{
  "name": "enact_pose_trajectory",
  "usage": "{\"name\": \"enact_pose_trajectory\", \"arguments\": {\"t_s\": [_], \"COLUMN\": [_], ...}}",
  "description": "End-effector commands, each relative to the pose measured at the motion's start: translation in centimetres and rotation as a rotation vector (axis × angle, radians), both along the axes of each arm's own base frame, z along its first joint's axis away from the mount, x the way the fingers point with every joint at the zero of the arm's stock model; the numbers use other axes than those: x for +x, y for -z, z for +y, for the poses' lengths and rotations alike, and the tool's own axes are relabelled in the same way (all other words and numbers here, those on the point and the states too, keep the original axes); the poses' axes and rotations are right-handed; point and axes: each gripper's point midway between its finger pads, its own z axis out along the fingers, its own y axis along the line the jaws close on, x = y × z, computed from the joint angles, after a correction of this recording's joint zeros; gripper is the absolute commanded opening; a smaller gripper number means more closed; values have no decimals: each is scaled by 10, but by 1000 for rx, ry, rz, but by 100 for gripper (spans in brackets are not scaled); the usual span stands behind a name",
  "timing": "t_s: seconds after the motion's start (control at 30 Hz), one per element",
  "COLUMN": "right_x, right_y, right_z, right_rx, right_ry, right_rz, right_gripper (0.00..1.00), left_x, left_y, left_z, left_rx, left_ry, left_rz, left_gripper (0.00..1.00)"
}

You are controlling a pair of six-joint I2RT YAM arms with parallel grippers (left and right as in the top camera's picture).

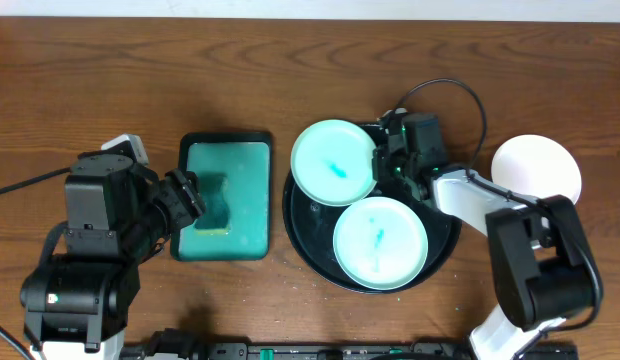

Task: Clean dirty plates on tray and stack at the side

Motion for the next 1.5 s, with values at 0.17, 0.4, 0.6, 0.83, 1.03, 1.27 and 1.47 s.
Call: {"name": "enact_pose_trajectory", "arguments": {"t_s": [0.17,0.4,0.6,0.83,1.03,1.27,1.47], "right_x": [21,-3,-61,-154,-178,-178,-156], "right_y": [-40,-25,-44,-35,2,17,13], "right_z": [-68,-63,-60,-77,-80,-63,-60], "right_rx": [0,-19,-81,-174,-154,-19,47], "right_ry": [373,306,141,106,177,230,319], "right_rz": [-59,54,182,489,590,594,537], "right_gripper": [1,43,44,46,31,1,1], "left_x": [0,0,-2,9,8,10,17], "left_y": [-9,-9,2,31,57,80,103], "left_z": [1,1,1,1,-5,-6,-7], "left_rx": [9,9,19,37,47,55,71], "left_ry": [5,5,12,27,94,119,146], "left_rz": [-27,-26,30,167,296,408,503], "left_gripper": [71,71,71,71,71,75,77]}}
